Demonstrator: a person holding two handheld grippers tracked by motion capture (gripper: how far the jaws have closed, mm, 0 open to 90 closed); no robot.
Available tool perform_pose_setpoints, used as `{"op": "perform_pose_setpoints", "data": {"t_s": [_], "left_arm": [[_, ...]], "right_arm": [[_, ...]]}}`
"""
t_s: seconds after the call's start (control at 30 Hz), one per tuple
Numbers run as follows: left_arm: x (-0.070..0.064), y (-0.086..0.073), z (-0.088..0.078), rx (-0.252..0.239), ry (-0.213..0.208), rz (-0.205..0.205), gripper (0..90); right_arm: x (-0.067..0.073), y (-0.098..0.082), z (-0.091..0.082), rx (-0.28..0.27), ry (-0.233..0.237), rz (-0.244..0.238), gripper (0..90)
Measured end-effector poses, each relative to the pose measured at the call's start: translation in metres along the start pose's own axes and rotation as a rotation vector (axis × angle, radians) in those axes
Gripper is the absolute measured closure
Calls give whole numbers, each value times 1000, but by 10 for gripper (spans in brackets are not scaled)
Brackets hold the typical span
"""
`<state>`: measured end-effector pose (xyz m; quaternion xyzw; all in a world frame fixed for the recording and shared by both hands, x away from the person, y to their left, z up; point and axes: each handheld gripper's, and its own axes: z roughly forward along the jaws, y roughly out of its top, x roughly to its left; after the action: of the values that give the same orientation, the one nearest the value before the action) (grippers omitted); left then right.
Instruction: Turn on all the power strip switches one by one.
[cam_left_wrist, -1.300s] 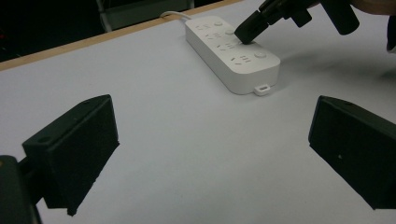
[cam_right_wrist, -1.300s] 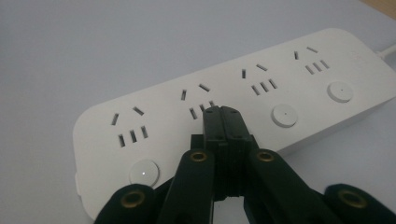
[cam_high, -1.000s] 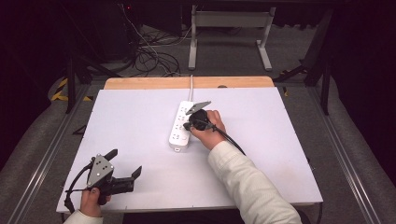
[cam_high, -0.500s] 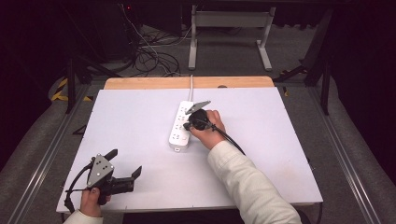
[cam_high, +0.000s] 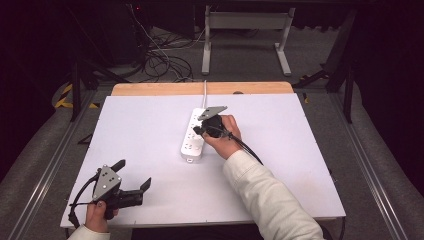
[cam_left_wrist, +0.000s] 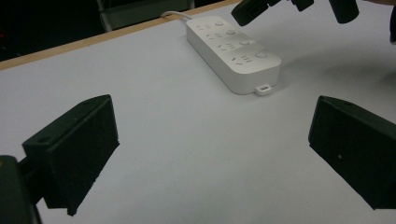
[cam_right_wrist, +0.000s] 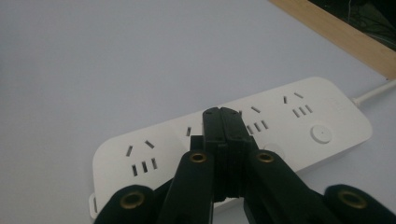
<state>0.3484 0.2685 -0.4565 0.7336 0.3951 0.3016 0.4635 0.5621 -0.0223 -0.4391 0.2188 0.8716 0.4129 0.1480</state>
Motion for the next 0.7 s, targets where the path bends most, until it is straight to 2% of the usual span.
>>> {"op": "perform_pose_setpoints", "data": {"t_s": [0.27,0.5,0.7], "left_arm": [[-1,0,0,1,-1,-1,19],[0,0,0,0,0,-3,19],[0,0,1,2,1,-7,19]], "right_arm": [[-4,9,-8,-30,-1,19,900],[-13,5,-5,-13,-19,40,900],[-25,-2,5,13,-43,66,900]]}}
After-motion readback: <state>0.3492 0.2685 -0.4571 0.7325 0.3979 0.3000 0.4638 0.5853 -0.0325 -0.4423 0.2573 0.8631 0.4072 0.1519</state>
